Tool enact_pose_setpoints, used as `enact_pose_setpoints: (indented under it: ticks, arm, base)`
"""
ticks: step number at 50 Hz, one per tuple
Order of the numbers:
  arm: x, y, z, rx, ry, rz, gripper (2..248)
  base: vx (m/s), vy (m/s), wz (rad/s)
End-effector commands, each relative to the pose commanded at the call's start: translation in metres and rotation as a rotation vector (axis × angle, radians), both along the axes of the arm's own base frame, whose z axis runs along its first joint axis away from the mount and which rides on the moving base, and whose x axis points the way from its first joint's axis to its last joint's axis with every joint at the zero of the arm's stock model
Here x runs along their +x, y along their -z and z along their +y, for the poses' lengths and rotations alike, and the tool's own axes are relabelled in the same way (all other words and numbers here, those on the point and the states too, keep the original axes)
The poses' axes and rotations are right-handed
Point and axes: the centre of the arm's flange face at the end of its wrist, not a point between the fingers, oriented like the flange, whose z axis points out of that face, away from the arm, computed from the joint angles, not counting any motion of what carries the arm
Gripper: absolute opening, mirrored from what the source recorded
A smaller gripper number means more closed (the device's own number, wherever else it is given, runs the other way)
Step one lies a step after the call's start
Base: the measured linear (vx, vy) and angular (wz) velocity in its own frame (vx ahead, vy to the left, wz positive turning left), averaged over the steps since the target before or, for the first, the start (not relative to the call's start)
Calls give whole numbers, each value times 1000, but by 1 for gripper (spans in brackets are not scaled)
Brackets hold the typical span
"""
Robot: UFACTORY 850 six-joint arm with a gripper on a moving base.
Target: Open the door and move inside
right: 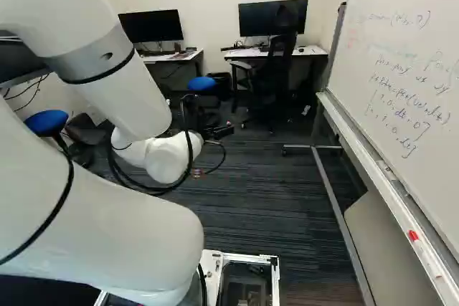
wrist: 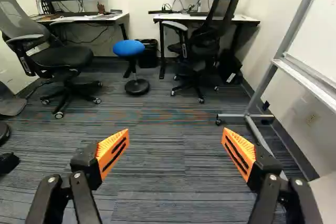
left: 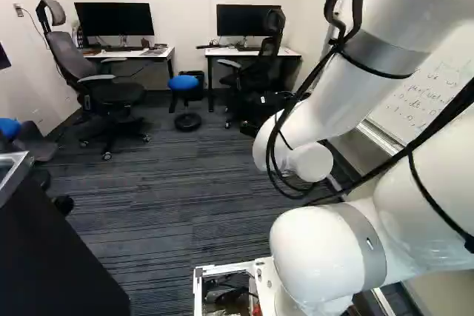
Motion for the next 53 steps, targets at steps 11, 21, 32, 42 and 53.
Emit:
enact_pose_setpoints:
  ticks: [11, 21, 32, 42, 53]
  arm:
    - [0, 0, 0, 0, 0, 0, 247]
    - [0, 0, 0, 0, 0, 0, 247]
    - [0, 0, 0, 0, 0, 0, 247]
    - [0, 0, 0, 0, 0, 0, 247]
    - [0, 0, 0, 0, 0, 0, 247]
  base:
    - [198, 7, 10]
    - [146, 5, 7]
    - [12, 1, 1]
    - [-6, 0, -1]
    - [0, 0, 0]
